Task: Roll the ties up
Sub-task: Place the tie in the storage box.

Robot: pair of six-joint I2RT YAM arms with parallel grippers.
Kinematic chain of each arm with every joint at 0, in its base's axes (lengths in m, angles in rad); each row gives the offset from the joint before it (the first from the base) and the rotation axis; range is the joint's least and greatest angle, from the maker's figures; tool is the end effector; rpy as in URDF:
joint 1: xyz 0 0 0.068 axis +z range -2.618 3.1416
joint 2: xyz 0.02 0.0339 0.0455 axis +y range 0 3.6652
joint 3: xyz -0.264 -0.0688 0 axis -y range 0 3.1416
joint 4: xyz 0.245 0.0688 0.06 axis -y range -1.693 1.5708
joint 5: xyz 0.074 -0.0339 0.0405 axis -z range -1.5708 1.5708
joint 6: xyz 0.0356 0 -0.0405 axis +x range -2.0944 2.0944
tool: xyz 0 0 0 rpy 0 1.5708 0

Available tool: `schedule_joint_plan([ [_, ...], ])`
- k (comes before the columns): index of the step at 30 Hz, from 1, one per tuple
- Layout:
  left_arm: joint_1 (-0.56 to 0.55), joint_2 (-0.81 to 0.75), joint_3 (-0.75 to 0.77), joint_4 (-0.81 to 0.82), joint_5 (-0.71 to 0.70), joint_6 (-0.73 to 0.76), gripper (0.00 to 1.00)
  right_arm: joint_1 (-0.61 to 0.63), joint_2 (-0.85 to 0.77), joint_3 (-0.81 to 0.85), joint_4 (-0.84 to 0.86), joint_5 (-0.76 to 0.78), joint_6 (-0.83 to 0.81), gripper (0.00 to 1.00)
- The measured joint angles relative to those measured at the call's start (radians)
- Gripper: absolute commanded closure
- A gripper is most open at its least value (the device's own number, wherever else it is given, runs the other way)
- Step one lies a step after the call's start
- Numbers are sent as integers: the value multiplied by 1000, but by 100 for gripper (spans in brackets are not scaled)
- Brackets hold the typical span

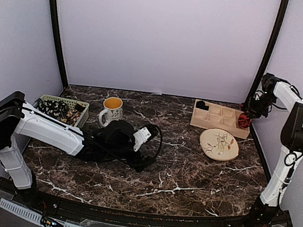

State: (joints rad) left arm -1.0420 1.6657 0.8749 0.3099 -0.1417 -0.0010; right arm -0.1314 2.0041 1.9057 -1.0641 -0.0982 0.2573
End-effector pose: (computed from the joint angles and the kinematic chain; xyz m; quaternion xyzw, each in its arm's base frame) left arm 0.1844 -0.3056 0.1938 0.3924 0.7583 -0.2051 0.4785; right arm 0.4208 -0.0521 0.2883 0.1791 0.9616 0.0607 0.1991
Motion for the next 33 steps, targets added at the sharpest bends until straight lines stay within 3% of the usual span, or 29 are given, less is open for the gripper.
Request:
schedule_joint_plan([
  [13, 2, 0, -3, -14, -2, 9, 1, 0, 172, 175, -39, 98, -112, 100],
  [33, 14, 0, -11, -21, 14, 16, 1, 53, 211, 94, -33, 117, -178, 100],
])
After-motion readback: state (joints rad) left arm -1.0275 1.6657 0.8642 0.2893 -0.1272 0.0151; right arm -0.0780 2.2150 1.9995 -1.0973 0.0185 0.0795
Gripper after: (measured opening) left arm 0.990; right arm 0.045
